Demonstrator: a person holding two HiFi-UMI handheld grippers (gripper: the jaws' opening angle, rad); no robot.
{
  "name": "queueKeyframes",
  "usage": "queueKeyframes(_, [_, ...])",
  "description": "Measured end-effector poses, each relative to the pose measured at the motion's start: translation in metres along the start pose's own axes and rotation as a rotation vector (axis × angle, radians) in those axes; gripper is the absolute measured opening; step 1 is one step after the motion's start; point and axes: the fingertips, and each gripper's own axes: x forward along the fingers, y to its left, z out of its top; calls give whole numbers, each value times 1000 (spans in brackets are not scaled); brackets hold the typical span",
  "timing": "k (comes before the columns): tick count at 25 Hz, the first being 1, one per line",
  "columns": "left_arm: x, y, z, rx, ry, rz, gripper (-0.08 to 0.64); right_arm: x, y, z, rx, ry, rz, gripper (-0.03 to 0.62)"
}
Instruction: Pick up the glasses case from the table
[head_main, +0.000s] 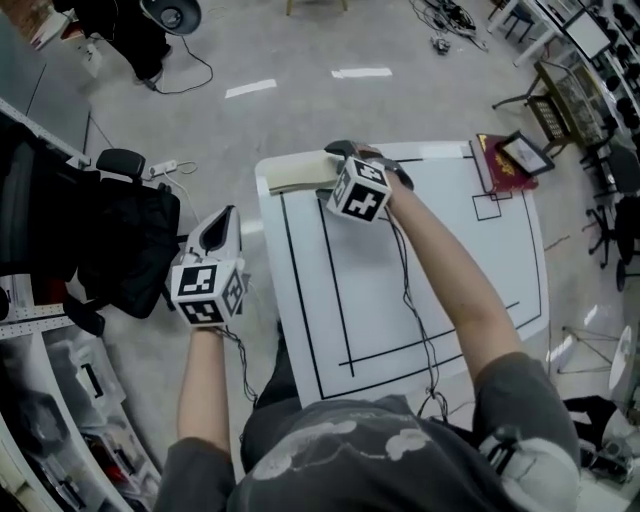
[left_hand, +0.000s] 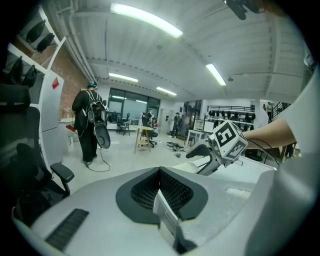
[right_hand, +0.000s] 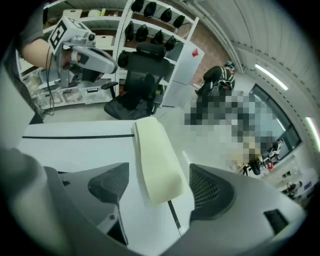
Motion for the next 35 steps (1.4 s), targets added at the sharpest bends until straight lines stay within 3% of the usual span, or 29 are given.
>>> queueKeyframes(3, [8,4,-4,-1,-11,2,2,15,0,-3,-75,31,61,390])
queueKeyframes(10, [17,6,-21,-47,-15,-3,2,30,-5,-5,-136,112,199,390])
queueKeyframes(18, [18,5,-26,-59,-29,-18,2,38,-1,-11,-98,169,357,391])
queueKeyframes(22, [19,6,-30,-71,-23,-15,2,38,8,-10,-61,154,436,357])
queueKeyframes(29, [19,2,-33,-74,-16,-30,2,37,8,-5,-44,121,414,321])
queueKeyframes(35, [10,-6,-29,-63,-17,-35,2,30,0,0,-123,108,256,311])
